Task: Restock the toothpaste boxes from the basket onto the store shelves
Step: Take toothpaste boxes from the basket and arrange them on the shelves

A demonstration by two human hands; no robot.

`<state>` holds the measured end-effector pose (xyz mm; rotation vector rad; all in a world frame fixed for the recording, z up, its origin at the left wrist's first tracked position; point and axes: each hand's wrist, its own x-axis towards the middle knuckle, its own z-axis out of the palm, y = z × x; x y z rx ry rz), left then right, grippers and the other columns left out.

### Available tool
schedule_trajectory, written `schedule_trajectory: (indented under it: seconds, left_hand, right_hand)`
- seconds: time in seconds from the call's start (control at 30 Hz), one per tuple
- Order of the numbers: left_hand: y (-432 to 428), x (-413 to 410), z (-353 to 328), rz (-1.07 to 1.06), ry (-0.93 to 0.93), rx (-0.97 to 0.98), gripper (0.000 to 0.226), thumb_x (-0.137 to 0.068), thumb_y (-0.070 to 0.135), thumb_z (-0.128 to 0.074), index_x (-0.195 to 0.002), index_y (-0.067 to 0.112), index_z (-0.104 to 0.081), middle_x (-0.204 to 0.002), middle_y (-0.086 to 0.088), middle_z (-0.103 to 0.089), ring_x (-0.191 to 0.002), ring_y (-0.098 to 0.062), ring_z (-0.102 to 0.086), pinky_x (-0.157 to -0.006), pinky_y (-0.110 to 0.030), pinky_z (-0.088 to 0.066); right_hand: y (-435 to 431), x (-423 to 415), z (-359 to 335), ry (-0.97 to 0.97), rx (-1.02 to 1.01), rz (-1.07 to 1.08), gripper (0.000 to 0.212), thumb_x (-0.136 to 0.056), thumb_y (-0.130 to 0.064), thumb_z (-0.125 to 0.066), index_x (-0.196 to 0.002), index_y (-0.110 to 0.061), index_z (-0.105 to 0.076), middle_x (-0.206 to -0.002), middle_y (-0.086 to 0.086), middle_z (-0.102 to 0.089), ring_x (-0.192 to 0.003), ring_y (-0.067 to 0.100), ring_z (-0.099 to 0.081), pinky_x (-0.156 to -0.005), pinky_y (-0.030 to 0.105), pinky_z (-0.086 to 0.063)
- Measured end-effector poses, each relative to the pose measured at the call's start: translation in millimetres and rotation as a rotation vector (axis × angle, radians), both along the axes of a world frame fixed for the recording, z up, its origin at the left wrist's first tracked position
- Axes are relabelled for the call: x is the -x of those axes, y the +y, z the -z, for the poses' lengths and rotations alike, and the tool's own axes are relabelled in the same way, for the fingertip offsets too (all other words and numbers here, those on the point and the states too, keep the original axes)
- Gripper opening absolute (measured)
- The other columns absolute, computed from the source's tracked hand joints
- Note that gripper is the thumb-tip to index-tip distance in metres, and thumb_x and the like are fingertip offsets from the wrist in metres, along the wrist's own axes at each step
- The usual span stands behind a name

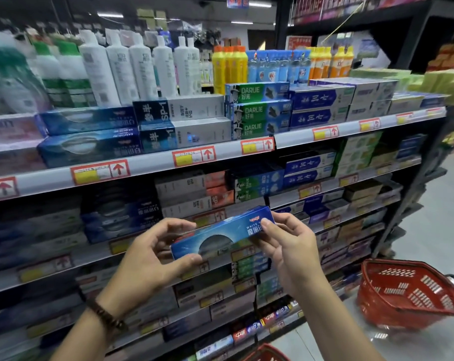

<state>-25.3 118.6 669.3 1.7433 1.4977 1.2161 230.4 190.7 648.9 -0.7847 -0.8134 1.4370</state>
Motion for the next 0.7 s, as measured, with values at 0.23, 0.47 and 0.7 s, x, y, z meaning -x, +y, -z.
schedule_trajectory:
  seconds: [0.23,0.47,0.7]
  left_hand:
    - [0,39,5,-0.069,-0.223,-0.079,0.057,-0.068,0.01,-0.091,-0.119,0.02,-0.071,-0.123,0.004,-0.075,-0.107,-0.019,-0.075,-0.092,-0.03,-0.061]
    - [9,77,-2,-0.114,-0.278,-0.211,0.05,-0.074,0.005,-0.086,-0.12,0.021,-0.074,-0.119,0.002,-0.077,-0.108,-0.018,-0.075,-0.094,-0.033,-0.06]
    - [13,113,-11,-0.147,-0.22,-0.43,0.046,-0.078,0.001,-0.081,-0.121,0.015,-0.074,-0.121,0.001,-0.075,-0.112,-0.018,-0.073,-0.098,-0.024,-0.056]
  right_hand:
    - [-2,32,-24,0.027,0.023,0.047,0.009,-0.094,-0.001,-0.07,-0.101,-0.004,-0.067,-0.114,0.026,-0.075,-0.103,0.039,-0.077,-0.085,0.047,-0.065]
    - [1,71,-41,0.018,-0.015,0.031,0.018,-0.091,-0.006,-0.072,-0.105,0.0,-0.063,-0.113,0.027,-0.075,-0.103,0.04,-0.077,-0.081,0.043,-0.067]
    - [4,114,-51,-0.139,-0.149,0.079,0.034,-0.086,-0.022,-0.075,-0.106,0.003,-0.064,-0.111,0.025,-0.076,-0.105,0.039,-0.077,-0.092,0.054,-0.061]
